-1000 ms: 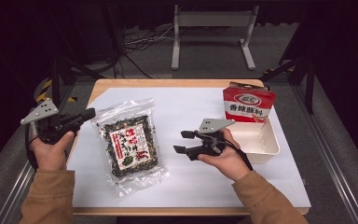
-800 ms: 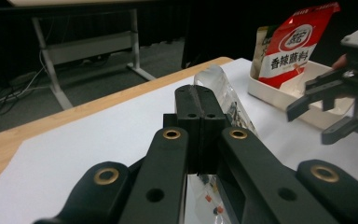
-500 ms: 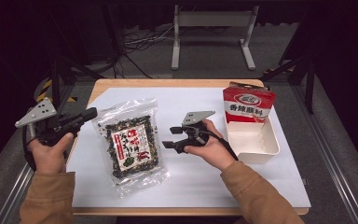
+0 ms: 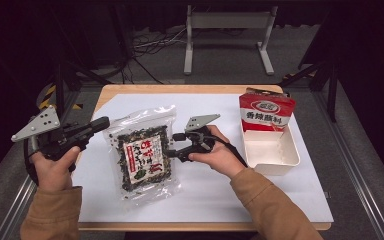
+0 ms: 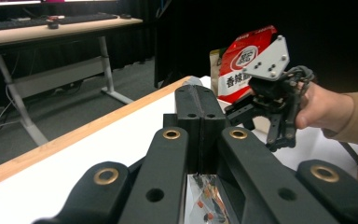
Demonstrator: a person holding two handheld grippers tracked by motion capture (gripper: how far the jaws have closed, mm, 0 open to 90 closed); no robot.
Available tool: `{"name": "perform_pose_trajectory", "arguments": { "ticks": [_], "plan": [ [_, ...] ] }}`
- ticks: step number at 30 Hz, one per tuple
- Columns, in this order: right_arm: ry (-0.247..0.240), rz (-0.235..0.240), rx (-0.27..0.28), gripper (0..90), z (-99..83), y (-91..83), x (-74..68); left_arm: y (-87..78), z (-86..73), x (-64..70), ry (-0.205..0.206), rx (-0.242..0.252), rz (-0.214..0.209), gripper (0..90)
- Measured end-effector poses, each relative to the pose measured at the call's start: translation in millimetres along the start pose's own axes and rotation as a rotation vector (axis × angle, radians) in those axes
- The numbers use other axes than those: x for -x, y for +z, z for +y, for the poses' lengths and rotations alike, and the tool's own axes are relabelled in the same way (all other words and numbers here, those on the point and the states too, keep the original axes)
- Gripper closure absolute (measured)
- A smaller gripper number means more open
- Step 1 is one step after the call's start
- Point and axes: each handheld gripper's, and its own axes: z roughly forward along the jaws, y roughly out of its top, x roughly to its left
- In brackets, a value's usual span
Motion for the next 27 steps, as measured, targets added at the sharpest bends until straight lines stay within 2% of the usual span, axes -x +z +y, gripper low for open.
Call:
{"name": "perform_pose_trajectory", "arguments": {
  "ticks": [9, 13, 18, 21, 27],
  "plan": [
    [-0.005, 0.048, 0.007, 33.2, 9.8, 9.2, 0.8, 0.4, 0.6, 1.3, 0.007, 0.003, -0.024, 90.0],
    [0.004, 0.085, 0.022, 33.2, 14.5, 13.0, 1.1, 0.8, 1.3, 1.9, 0.015, 0.009, -0.031, 90.0],
    [0.004, 0.107, 0.011, 33.4, 16.8, 16.4, 1.3, -0.5, 1.9, 2.4, 0.022, 0.011, -0.035, 90.0],
    [0.021, 0.133, 0.012, 38.4, 18.1, 15.5, 1.9, -1.3, 1.6, 1.9, 0.020, 0.008, -0.034, 90.0],
    [0.030, 0.148, 0.012, 47.7, 19.6, 8.9, 2.3, -1.2, 0.6, 1.2, 0.016, 0.010, -0.033, 90.0]
  ]
}}
